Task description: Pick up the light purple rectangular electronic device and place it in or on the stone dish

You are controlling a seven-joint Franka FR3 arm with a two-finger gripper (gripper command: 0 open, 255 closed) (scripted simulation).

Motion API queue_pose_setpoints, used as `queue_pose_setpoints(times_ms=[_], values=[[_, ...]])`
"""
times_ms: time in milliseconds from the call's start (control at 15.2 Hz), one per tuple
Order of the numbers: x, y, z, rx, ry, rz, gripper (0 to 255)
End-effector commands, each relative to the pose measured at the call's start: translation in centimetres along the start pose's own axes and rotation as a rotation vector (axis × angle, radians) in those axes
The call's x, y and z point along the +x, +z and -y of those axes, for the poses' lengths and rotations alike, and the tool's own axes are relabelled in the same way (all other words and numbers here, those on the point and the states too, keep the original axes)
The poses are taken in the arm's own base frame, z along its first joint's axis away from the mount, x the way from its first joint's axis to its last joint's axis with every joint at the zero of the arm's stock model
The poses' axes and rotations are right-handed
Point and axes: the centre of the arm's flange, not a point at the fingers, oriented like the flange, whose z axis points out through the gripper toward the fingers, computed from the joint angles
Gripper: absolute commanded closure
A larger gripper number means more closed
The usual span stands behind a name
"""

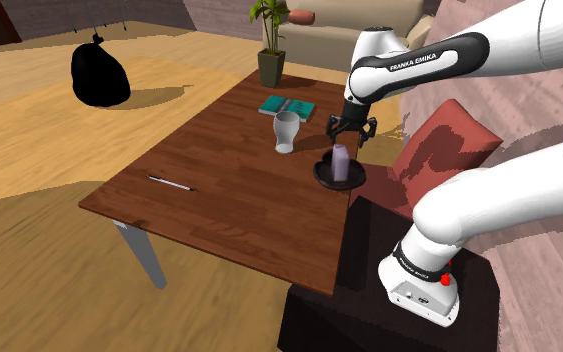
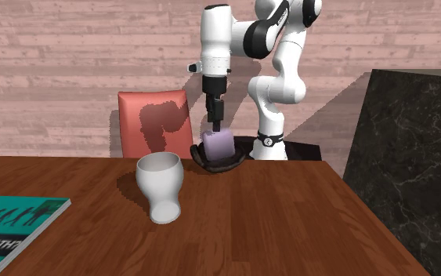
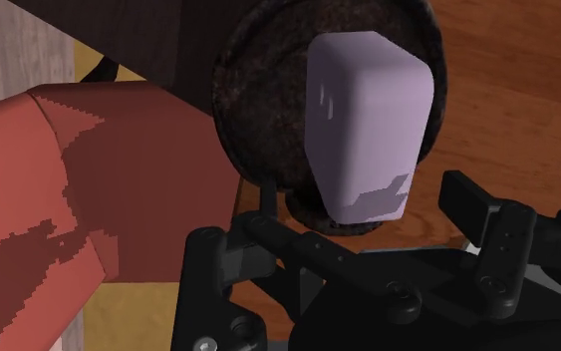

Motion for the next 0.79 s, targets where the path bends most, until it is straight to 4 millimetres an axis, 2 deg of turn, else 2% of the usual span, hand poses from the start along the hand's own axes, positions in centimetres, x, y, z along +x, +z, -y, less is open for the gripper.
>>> queue_pose_setpoints(times_ms=[0,198,726], values=[[0.0,-1.3,0.0,0.000,0.000,0.000,0],[0.0,-5.0,0.0,0.000,0.000,0.000,0],[0.0,-5.0,0.0,0.000,0.000,0.000,0]])
